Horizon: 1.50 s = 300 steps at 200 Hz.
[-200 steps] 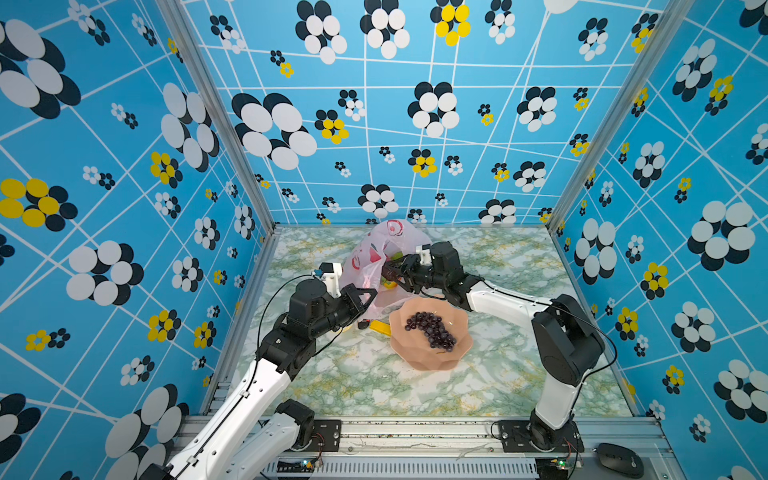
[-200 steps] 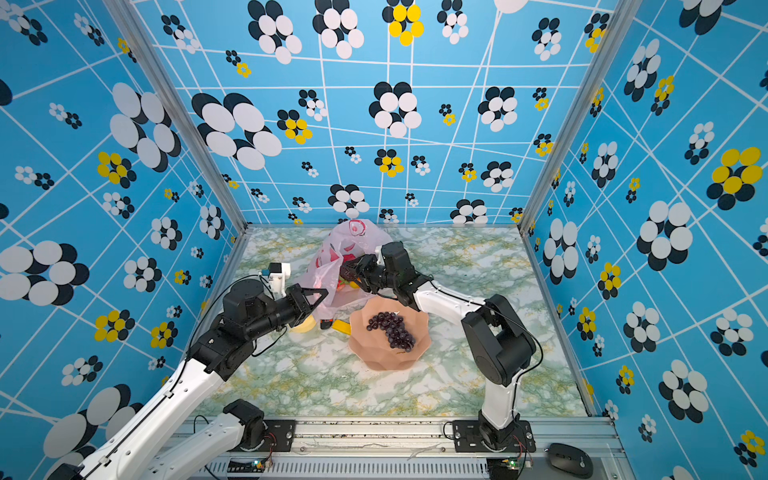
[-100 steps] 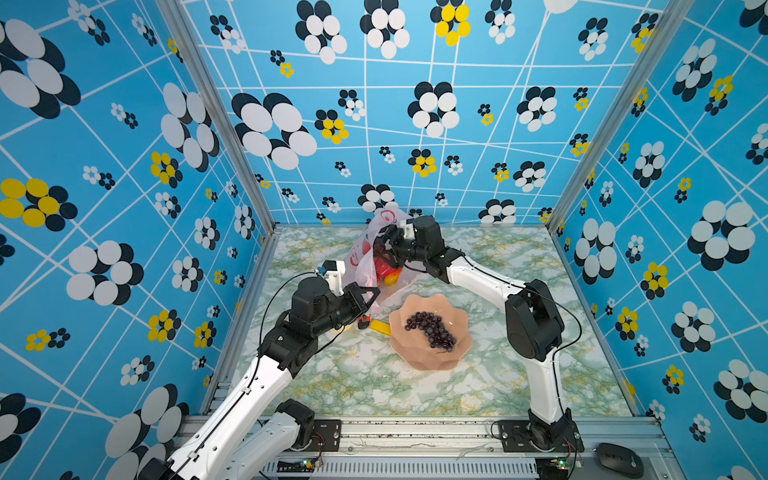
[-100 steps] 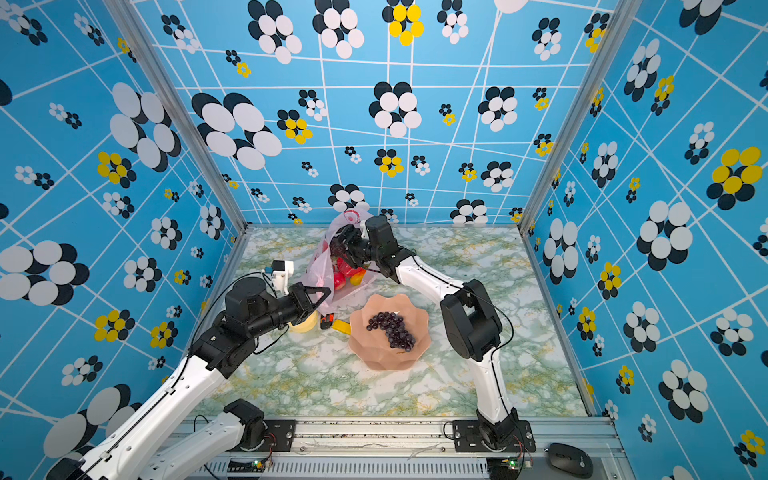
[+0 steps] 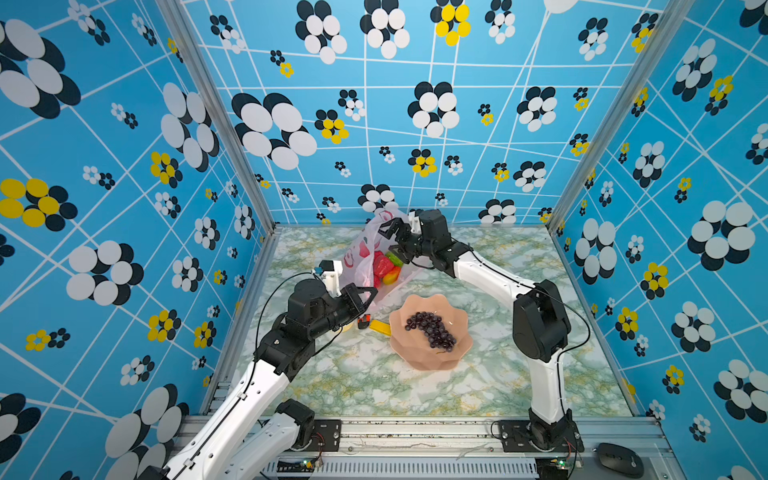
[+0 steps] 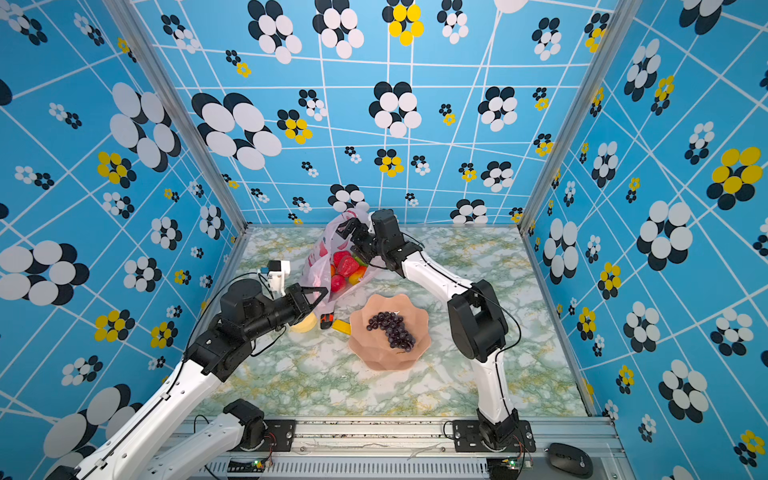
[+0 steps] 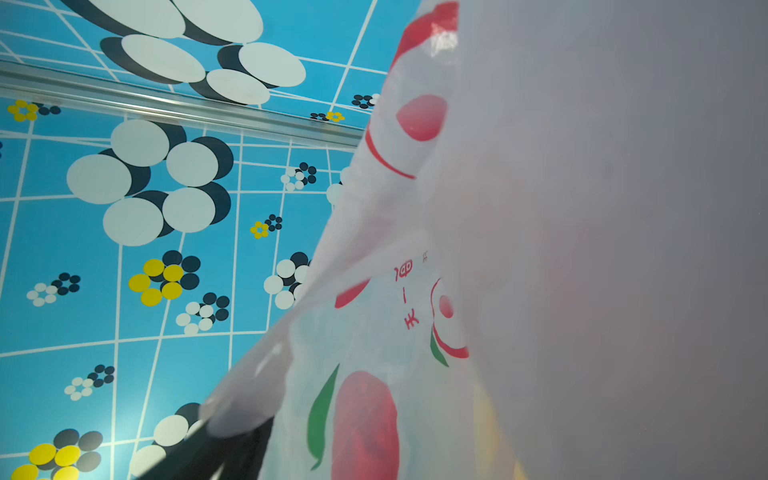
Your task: Place the fruits into the plastic bag
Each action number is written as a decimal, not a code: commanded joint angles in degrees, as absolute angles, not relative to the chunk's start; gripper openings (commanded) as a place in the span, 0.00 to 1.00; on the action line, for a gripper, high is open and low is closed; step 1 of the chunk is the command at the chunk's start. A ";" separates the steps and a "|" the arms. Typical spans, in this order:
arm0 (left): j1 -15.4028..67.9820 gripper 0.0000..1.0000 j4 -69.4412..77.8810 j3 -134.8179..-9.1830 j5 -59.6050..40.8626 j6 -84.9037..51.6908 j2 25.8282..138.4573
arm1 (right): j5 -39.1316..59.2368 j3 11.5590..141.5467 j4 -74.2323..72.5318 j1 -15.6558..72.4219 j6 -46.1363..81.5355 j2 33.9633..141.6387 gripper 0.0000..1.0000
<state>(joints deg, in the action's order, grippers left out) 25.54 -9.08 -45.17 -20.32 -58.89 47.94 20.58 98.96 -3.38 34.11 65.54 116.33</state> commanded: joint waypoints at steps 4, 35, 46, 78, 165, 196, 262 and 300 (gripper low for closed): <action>25.88 0.00 -9.40 -46.93 -19.87 -58.46 47.77 | 17.00 98.22 1.10 33.58 56.10 107.81 0.99; 25.93 0.00 -10.19 -46.89 -19.60 -58.54 47.04 | 11.67 100.61 15.86 33.32 44.53 100.98 0.99; 25.94 0.00 -10.15 -46.77 -19.59 -58.69 46.80 | 10.06 100.62 19.49 33.18 39.57 98.03 0.99; 26.02 0.00 -10.37 -46.58 -19.51 -58.71 46.41 | 6.23 90.46 17.44 32.48 26.68 85.14 0.99; 26.19 0.00 -11.51 -45.41 -18.91 -58.54 45.13 | 9.30 70.15 36.83 24.96 23.98 64.67 0.99; 26.19 0.00 -11.26 -44.91 -19.07 -58.62 45.58 | 9.06 66.52 44.11 24.96 23.79 63.82 0.99; 26.10 0.00 -11.31 -46.26 -19.51 -57.86 47.58 | 6.38 73.96 54.78 29.13 17.77 78.92 0.99; 26.02 0.00 -11.87 -46.85 -19.25 -57.35 48.09 | 3.09 82.43 58.69 34.88 12.98 90.27 0.99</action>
